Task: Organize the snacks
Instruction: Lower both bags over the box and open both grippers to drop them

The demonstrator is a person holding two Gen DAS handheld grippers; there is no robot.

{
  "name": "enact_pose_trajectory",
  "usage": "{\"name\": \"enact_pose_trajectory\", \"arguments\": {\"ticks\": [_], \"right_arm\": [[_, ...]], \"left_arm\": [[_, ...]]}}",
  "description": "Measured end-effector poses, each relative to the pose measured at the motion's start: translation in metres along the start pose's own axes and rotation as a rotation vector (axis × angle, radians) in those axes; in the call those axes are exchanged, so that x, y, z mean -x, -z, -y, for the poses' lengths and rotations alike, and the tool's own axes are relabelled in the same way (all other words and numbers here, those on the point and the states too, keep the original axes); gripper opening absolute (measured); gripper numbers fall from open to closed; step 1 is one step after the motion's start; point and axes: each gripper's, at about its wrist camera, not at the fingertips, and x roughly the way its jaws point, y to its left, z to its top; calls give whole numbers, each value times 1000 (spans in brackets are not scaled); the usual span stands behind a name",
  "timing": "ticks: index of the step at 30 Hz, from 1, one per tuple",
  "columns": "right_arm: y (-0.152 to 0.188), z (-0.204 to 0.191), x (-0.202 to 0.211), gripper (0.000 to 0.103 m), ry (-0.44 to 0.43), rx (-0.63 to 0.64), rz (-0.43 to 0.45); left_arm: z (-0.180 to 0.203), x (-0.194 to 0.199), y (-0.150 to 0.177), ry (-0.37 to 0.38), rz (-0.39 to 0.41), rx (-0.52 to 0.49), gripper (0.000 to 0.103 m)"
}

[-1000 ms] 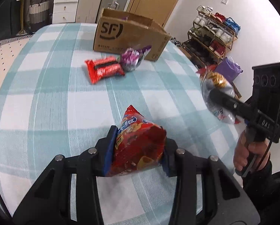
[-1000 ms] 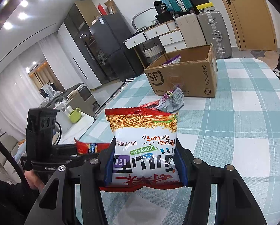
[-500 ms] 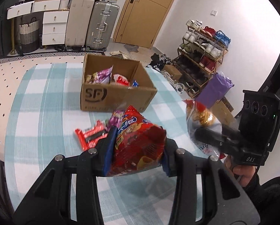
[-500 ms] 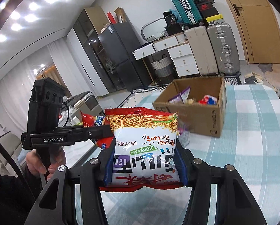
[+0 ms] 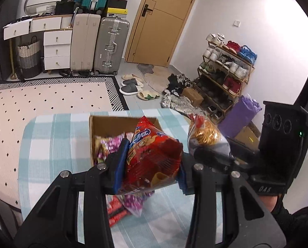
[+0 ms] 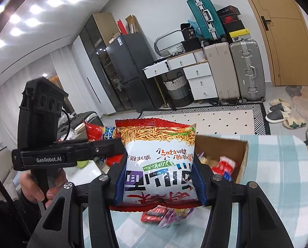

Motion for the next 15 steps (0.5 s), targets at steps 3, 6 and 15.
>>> {"name": "enact_pose_trajectory", "arguments": {"ticks": [3,6,15], "right_arm": [[-19,11,-15,54,8,-12,-13],[-36,29,-29,54,30,-40,-24],[-41,74,-78,54,104,-73,-111]], "left_arm": [[-6,-22,-31,-17,-13,10,38],[-7,-48,-54,-43,-30,-2,38],[-30,-136,-78,-80,-137,35,38]]}}
